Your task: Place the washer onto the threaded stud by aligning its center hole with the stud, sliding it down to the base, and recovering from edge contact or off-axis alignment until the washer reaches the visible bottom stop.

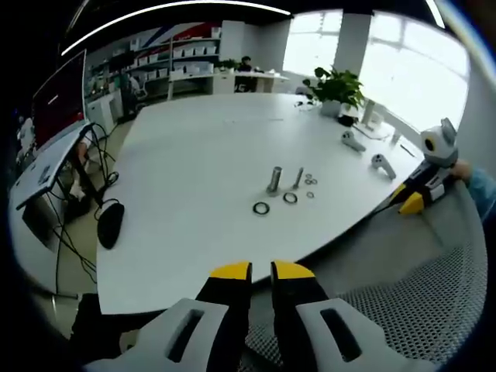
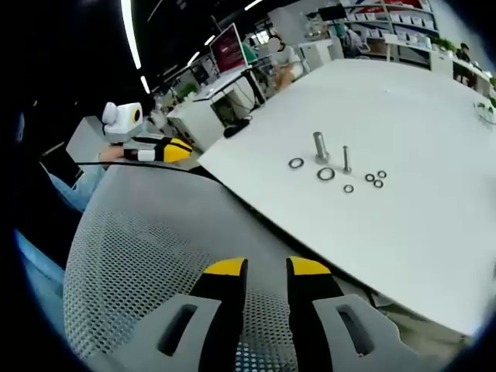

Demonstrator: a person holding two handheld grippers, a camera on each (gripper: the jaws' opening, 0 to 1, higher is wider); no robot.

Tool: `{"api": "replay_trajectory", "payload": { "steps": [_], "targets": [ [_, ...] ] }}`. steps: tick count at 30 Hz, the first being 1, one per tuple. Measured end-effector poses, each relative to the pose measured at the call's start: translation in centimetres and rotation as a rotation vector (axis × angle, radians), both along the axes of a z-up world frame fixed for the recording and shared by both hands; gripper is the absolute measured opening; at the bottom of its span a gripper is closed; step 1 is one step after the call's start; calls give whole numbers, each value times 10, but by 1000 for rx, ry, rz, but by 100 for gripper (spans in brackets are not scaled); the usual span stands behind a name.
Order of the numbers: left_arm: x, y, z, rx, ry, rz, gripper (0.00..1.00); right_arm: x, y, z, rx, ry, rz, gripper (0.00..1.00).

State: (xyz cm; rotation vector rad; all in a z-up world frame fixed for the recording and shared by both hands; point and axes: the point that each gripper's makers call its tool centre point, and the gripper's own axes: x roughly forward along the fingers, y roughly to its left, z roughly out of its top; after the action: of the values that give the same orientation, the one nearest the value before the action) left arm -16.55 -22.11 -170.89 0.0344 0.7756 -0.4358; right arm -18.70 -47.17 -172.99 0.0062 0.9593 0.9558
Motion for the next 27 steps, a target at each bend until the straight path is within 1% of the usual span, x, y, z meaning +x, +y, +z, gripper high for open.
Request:
{"api": "replay_trajectory", "payload": {
  "steps": [3,7,11,13,27],
  "targets": [
    [1,1,0,5,-4,5,8,0,-1,0,1,0,-4,23],
    [-1,0,-2,12,14,-16,8,0,0,-1,-4,3,1,23],
    [-1,-1,-3,21,16,-20,8,1,-1,0,3,2,-8,23],
    [-1,-2,-2,12,13,-27,7,1,-1,0,2,2,-7,23],
    [-2,-1,-3,19,20,-21,7,1,-1,0,2,1,-12,23]
  ]
}}
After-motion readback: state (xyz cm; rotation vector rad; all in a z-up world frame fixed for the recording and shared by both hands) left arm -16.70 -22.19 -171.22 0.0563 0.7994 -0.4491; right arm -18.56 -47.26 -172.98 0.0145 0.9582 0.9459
